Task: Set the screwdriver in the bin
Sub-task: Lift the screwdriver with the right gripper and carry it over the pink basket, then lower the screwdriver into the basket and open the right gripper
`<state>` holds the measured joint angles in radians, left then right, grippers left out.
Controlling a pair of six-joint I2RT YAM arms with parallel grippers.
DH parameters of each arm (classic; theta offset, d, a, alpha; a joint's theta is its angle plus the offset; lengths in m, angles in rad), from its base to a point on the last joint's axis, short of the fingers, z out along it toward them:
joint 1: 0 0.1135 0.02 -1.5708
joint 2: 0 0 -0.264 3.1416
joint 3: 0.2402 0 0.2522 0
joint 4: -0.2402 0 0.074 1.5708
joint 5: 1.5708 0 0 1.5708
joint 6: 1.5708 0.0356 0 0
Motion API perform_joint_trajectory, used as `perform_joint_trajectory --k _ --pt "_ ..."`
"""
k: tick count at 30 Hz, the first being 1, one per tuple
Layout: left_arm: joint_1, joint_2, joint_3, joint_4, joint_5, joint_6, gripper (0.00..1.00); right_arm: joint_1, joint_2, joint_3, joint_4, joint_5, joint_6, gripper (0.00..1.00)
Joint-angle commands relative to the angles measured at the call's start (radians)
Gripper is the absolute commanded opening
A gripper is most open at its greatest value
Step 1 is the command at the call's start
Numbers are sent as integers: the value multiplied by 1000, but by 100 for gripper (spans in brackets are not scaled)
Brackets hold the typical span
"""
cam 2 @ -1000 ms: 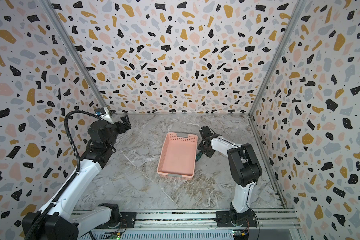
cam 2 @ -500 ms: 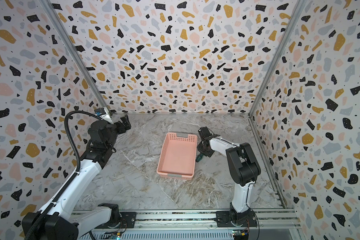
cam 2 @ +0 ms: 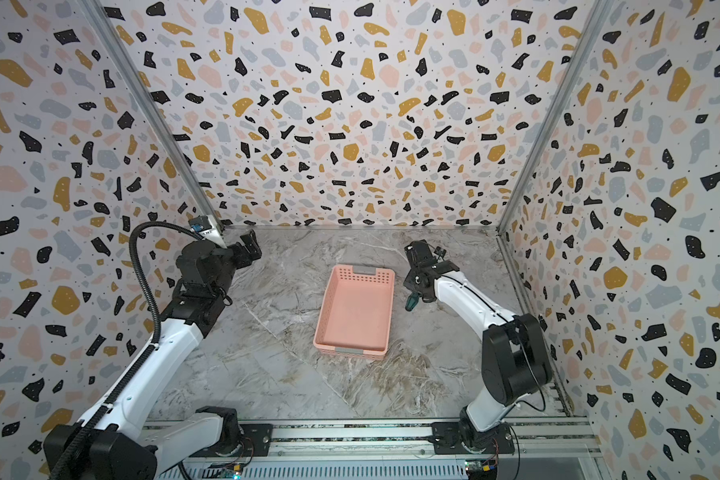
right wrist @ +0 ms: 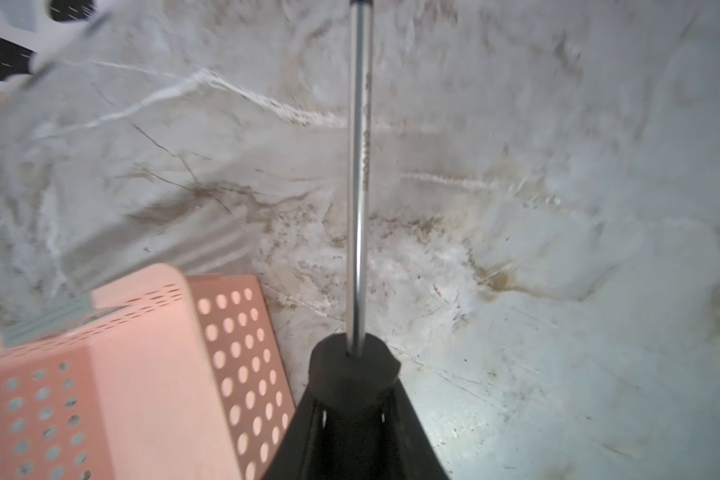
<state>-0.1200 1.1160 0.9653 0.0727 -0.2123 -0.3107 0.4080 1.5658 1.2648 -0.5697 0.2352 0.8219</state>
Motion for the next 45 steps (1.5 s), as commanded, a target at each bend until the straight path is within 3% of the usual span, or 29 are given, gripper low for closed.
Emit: perform_joint_trajectory --k 1,5,9,16,31,45 --pt "-3 -15 -7 33 34 21 100 16 -73 73 -41 0 -170 7" --pt "-3 -8 -6 29 38 24 100 102 -80 142 -71 -10 -200 7" --pt "-3 -9 -10 31 30 25 100 213 -25 190 -85 4 -146 7" --pt "-3 -8 -13 31 22 27 99 354 174 274 -87 -29 -132 7" --pt "-3 -3 -11 32 11 37 100 367 377 271 -33 -35 -127 9" --pt "-3 -2 -16 30 0 41 99 375 426 273 -12 -39 -125 19"
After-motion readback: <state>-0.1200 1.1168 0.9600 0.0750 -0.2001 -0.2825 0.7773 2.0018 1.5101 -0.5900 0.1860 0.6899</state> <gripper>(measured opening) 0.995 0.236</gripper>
